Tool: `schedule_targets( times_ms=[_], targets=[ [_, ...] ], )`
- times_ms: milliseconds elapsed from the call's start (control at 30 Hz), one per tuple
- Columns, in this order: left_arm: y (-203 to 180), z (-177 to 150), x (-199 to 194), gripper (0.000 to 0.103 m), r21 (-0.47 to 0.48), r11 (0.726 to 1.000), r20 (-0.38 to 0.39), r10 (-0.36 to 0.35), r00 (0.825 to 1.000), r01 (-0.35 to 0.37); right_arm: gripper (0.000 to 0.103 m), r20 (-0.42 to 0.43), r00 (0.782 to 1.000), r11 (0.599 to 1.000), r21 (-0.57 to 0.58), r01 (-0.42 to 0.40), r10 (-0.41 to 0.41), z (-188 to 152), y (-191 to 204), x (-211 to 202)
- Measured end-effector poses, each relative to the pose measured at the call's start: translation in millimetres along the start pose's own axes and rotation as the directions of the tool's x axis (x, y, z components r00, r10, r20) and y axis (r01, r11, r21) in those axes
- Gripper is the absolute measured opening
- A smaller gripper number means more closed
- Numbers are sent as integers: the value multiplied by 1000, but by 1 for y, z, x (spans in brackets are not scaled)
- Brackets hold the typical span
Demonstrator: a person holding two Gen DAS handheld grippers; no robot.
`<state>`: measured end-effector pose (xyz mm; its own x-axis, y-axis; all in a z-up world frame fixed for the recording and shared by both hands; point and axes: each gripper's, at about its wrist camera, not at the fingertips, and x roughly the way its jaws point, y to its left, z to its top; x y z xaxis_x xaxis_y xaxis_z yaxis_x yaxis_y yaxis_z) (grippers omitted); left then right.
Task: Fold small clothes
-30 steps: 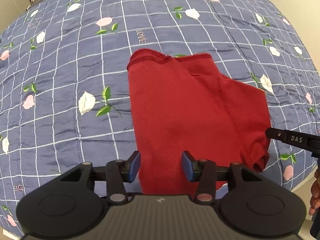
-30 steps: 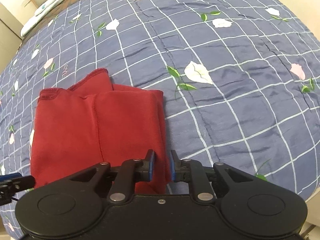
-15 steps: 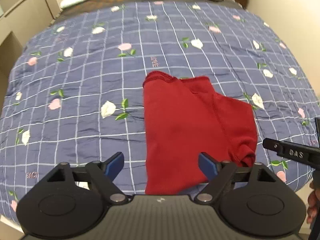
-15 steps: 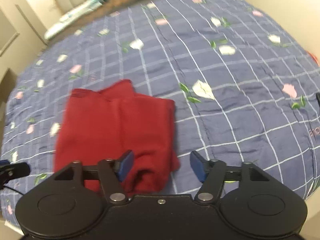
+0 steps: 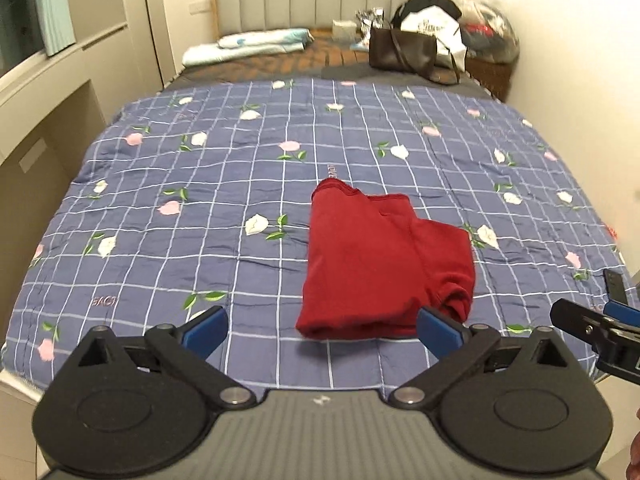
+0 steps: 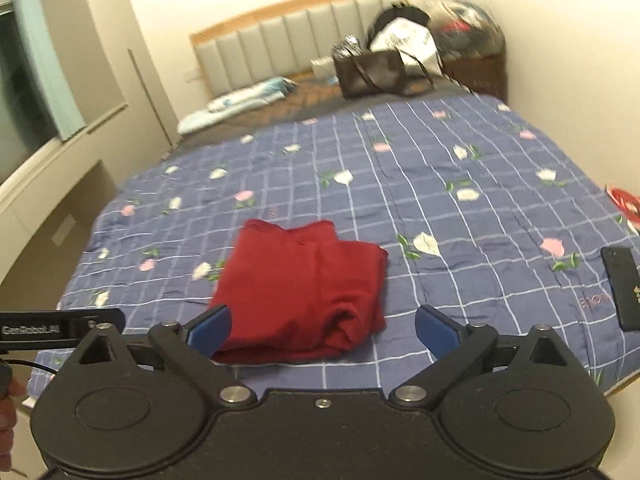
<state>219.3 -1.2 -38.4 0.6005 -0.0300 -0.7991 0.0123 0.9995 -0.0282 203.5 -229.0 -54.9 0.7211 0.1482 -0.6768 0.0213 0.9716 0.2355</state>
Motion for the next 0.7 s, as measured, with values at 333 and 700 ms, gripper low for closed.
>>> schedule_targets(
  times_ms=[333, 700],
  targets=[
    [5, -54, -58, 102, -17, 1000, 71, 11, 997, -10, 102, 34, 999, 998, -44, -36, 38, -28, 11, -62],
    [22, -96, -80, 102, -2, 999, 102, 51, 993, -51, 102, -51, 999, 996, -87, -13, 9, -52, 12, -81]
  ],
)
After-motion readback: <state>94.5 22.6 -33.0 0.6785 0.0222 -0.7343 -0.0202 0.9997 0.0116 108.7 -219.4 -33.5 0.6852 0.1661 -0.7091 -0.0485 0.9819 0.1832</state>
